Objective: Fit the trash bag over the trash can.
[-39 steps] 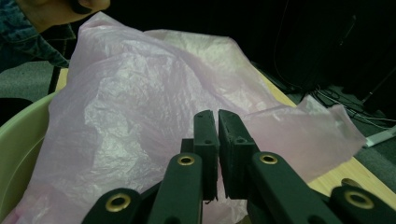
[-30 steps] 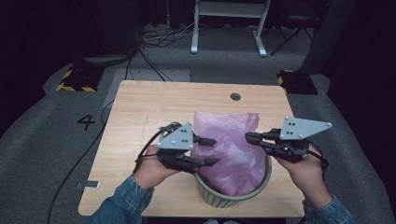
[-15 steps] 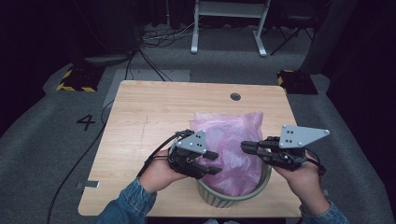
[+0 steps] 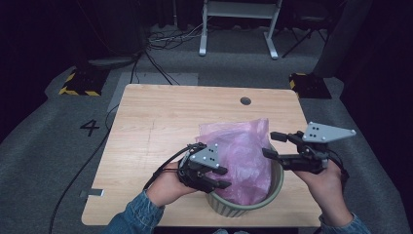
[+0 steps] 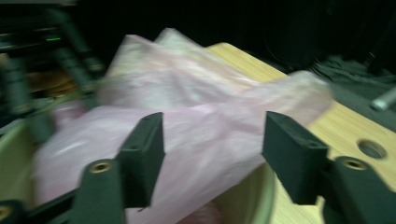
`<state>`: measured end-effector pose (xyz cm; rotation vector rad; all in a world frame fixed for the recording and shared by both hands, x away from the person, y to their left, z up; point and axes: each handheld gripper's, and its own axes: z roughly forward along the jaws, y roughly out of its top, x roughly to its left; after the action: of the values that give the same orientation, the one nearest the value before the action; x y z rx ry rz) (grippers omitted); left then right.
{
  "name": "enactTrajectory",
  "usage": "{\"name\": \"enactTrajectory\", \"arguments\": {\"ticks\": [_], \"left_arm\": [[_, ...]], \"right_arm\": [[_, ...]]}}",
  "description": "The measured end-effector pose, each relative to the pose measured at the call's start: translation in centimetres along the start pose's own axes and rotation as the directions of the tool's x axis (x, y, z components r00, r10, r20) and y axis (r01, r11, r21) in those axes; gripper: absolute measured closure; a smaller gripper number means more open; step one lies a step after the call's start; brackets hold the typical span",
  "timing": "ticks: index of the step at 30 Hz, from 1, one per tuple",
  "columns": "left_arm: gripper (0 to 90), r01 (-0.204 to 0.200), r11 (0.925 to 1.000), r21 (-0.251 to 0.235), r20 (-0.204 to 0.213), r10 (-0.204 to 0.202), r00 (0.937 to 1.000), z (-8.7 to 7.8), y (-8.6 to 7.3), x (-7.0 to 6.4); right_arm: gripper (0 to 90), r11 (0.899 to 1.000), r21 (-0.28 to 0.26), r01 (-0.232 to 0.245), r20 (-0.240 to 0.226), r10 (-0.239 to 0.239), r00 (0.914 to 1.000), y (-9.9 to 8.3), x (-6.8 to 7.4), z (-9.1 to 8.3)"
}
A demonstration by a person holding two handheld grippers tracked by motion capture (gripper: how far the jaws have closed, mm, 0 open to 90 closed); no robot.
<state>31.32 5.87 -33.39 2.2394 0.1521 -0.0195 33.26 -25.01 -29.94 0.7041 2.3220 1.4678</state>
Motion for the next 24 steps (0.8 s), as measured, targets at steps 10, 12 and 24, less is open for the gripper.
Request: {"name": "enactTrajectory", "arguments": {"ticks": [10, 12, 24], "left_arm": [[58.4, 0.027, 0.9986, -0.044, 0.005, -0.027, 0.9996, -0.7, -1.1, 0.5], [55.7, 0.033, 0.9974, -0.065, 0.0, -0.033, 0.9995, -1.0, -1.3, 0.6], [46.6, 0.008, 0.9862, -0.165, -0.087, -0.023, 0.996, -4.0, 0.8, 0.7]], "right_arm": [[53.3, 0.988, 0.113, -0.102, -0.006, 0.104, 0.9946, 0.0, -3.3, 3.8], [68.1, 0.99, 0.123, -0.075, -0.021, 0.078, 0.9967, 0.1, -3.0, 4.0], [89.3, 0.976, -0.009, 0.219, -0.041, -0.219, 0.9748, 1.1, 1.1, 1.7]]}}
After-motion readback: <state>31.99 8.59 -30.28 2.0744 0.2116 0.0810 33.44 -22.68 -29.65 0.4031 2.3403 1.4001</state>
